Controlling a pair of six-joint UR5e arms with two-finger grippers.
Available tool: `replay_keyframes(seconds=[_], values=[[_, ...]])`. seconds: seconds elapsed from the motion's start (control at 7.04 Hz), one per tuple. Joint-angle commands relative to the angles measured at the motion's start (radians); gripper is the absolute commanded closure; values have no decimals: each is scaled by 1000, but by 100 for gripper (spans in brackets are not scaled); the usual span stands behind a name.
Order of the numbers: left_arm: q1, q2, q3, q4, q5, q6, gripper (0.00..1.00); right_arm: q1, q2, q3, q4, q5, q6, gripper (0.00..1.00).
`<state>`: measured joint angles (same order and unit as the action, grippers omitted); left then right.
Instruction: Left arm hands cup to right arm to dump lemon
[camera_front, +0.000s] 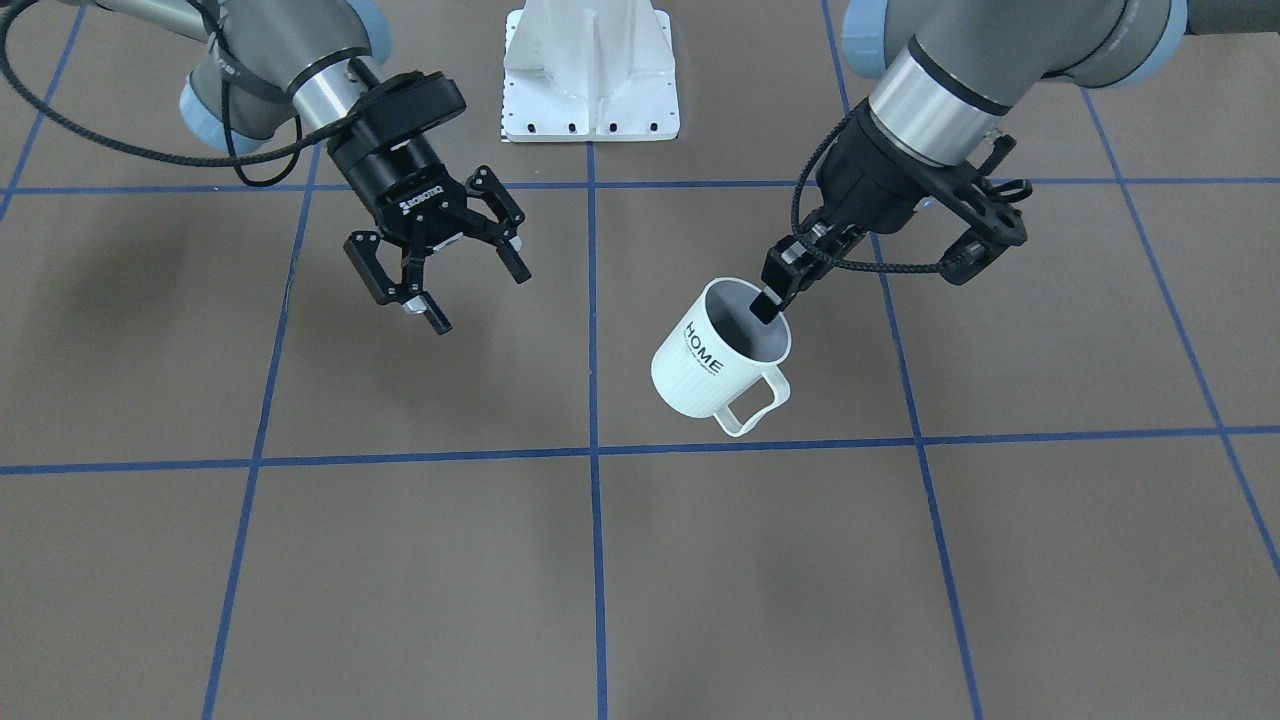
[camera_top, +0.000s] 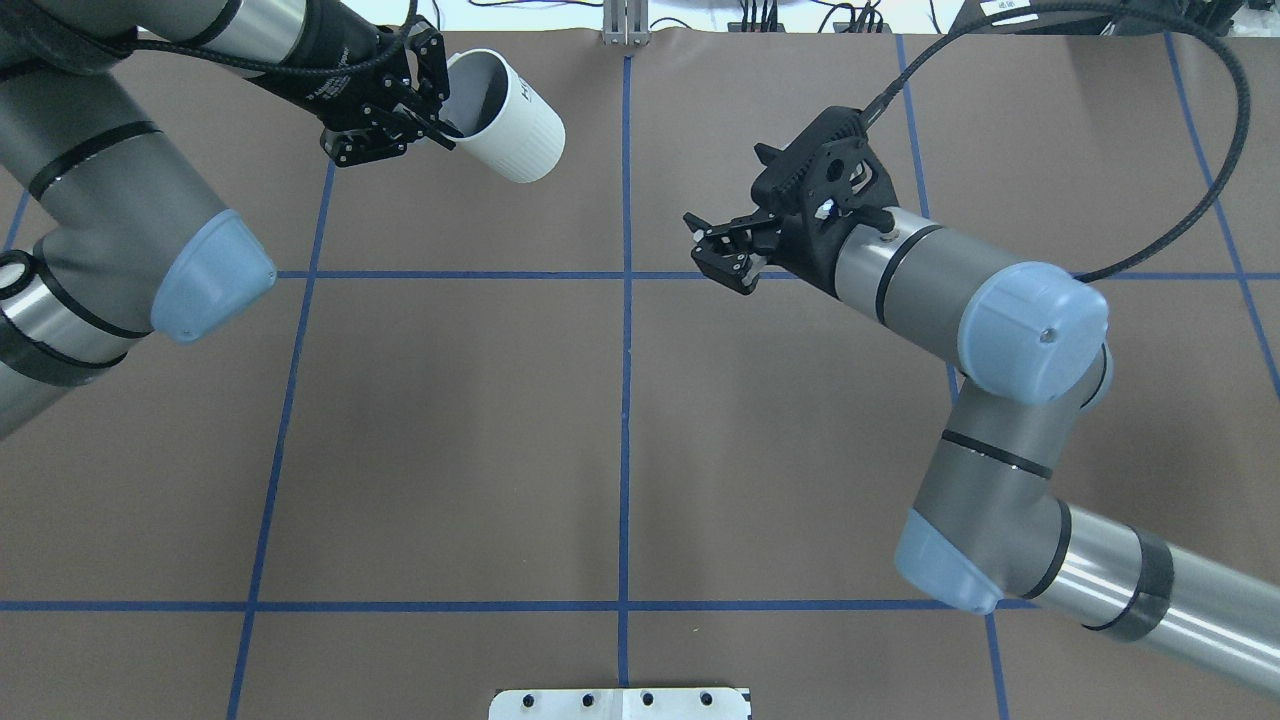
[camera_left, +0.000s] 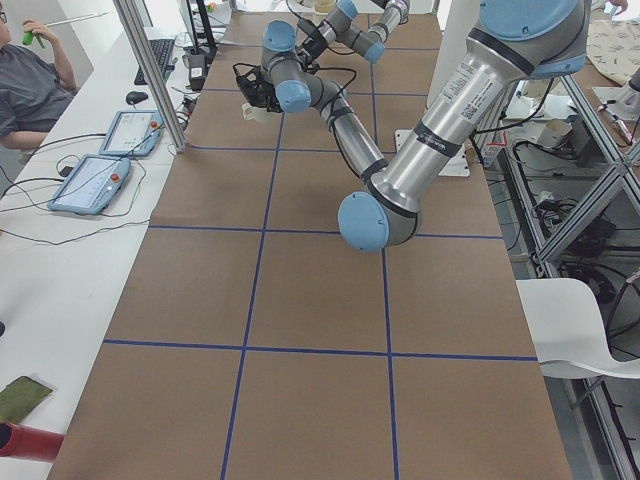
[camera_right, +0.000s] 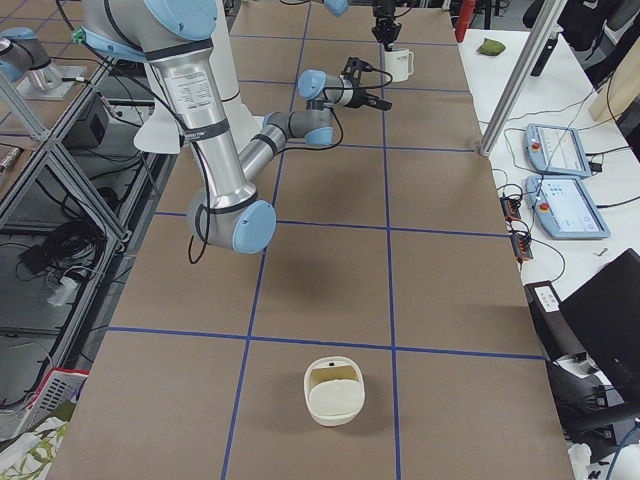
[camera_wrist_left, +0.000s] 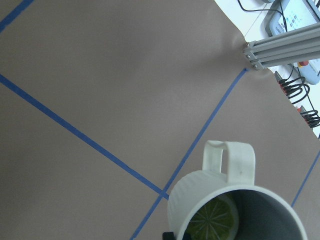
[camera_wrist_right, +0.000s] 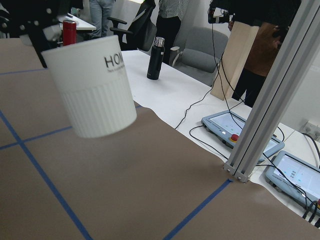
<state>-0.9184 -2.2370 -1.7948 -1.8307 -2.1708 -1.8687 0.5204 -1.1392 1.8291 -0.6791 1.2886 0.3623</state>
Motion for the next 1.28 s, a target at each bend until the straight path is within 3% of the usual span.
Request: replay_keyframes(seconds=[0.0, 1.14], values=[[32, -54, 29, -1, 37, -47, 100, -66, 68, -57, 19, -104, -2, 5], [105, -89, 40, 1, 45, -53, 100, -68, 96, -77, 39, -149, -86, 6]])
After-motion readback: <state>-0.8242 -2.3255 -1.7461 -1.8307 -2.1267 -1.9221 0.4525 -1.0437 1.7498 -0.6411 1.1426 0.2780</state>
